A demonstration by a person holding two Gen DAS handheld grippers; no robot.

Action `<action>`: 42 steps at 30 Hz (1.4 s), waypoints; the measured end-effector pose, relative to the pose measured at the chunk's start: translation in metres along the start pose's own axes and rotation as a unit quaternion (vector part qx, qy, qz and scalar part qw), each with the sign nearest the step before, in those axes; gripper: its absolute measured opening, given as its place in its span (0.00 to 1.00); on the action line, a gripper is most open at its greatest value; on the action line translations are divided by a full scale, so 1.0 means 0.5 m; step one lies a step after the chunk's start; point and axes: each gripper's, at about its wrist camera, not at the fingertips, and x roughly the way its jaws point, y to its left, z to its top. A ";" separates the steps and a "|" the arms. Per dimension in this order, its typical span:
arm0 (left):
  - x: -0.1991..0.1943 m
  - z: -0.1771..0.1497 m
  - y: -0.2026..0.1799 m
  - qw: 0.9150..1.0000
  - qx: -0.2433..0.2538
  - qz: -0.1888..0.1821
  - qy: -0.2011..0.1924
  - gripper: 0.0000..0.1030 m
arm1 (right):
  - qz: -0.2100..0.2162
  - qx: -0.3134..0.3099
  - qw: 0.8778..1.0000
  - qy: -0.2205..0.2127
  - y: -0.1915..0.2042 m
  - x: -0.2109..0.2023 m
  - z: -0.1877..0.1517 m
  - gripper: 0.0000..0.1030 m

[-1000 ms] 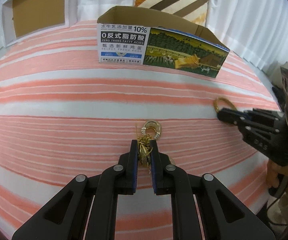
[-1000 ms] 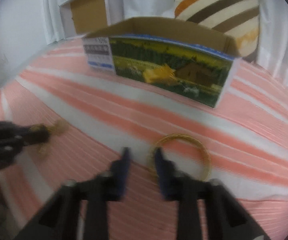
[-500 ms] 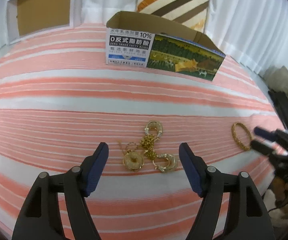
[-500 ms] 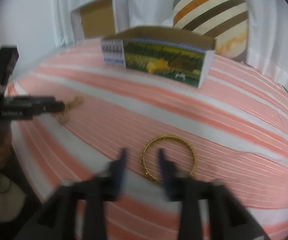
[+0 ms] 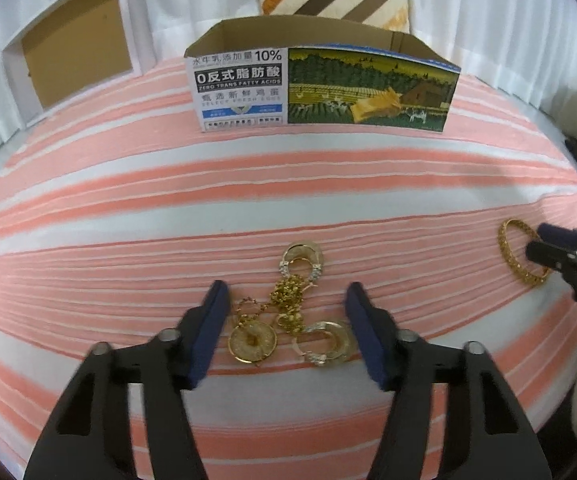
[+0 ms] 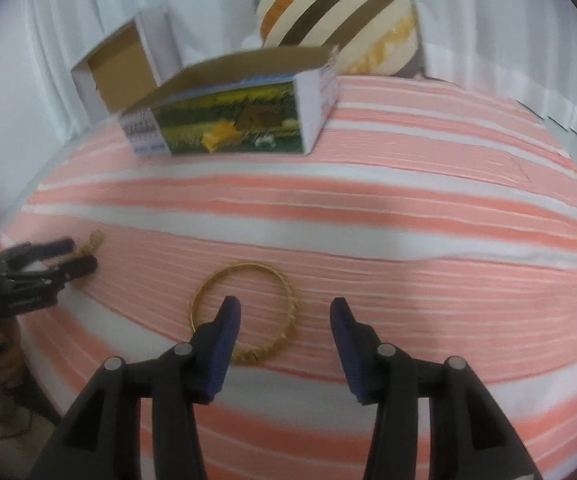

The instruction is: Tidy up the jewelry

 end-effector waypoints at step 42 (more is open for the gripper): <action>-0.230 0.179 0.041 0.987 -0.077 -0.115 -0.078 0.06 | 0.049 -0.045 0.991 -0.116 0.061 -0.195 0.089 0.06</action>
